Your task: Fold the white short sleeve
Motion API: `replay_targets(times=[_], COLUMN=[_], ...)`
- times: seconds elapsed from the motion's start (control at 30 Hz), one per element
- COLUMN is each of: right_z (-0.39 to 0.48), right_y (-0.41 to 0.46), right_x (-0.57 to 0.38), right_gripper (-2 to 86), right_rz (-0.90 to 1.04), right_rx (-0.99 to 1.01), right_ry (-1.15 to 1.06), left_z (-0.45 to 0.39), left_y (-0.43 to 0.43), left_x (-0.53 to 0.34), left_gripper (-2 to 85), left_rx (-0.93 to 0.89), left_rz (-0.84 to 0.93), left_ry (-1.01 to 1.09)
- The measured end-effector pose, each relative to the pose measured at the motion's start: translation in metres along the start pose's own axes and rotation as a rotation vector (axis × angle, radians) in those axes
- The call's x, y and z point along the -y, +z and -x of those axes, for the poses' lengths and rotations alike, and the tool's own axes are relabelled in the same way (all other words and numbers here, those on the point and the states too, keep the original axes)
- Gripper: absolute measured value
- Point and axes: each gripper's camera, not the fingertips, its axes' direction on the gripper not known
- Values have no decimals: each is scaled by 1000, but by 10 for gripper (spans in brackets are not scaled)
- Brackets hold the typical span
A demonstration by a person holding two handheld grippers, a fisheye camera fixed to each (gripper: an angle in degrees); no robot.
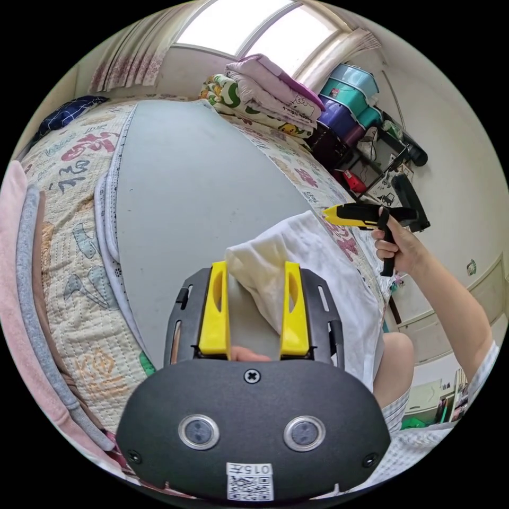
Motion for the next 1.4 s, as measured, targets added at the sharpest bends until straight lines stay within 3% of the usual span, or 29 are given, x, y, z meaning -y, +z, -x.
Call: replay_targets(times=[0.1,0.3,0.5,0.97,1.17,1.4], right_z=[-19,-55,-72,-15,37,95], right_y=[27,48,27,-148,-150,-113], right_x=[3,-17,-70,-352,-435,-463], right_gripper=[127,40,3,-3,-4,-4], right_rz=[22,-2,-138,-629,-714,-687], right_rx=[5,-58,-94,230,359,484], right_ry=[-4,-23,-123,-672,-840,-938], left_z=[2,19,0,-88,-76,-41], left_y=[7,16,-37,-390,-531,-652], left_x=[-5,-19,-56,-277,-375,-445], left_gripper=[128,59,30,10,9,14], left_rx=[18,-47,-3,-7,-2,107], left_rz=[24,97,-22,-651,-842,-980], left_ry=[29,28,87,346,354,326])
